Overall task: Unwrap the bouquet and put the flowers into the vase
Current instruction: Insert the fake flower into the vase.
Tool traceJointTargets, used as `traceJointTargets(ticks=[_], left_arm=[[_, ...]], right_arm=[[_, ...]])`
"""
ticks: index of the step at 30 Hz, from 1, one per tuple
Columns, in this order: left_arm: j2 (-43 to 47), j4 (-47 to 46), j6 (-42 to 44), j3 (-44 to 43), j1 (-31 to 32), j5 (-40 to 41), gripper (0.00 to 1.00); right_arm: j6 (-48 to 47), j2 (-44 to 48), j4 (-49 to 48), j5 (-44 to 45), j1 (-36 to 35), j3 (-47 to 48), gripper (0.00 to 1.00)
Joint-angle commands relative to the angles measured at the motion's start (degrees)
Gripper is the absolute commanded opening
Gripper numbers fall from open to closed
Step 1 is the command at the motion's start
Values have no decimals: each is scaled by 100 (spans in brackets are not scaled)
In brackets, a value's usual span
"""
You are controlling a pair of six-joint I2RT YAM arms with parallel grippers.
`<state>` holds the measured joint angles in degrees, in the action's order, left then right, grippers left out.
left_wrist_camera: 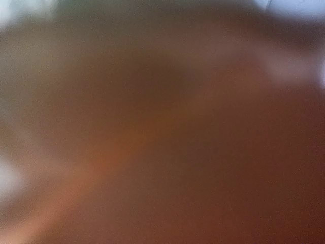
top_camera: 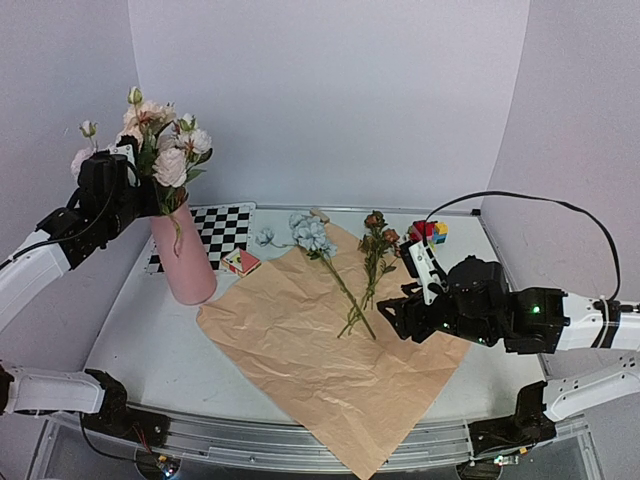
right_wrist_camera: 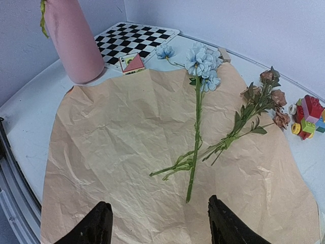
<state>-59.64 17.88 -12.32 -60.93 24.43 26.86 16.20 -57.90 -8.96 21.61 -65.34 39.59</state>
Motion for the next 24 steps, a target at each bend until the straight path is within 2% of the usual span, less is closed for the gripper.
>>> traceJointTargets(ticks=[1, 4, 9, 16, 24], left_arm=[[-9, -67, -169, -44, 1, -195, 27], [174, -18, -295, -27, 1, -347, 36], [598, 262, -574, 18, 5, -677, 44], [1080, 818, -908, 279, 1, -980, 54], [1473, 998, -1244, 779, 2, -1247, 59]], right_arm=[[58, 129, -45, 37, -24, -20, 65], [45, 136, -37, 50, -19, -20, 65], [18, 116, -27, 71, -19, -14, 66], [20, -77, -27, 53, -17, 68, 66], [31, -280, -50, 17, -20, 140, 66]])
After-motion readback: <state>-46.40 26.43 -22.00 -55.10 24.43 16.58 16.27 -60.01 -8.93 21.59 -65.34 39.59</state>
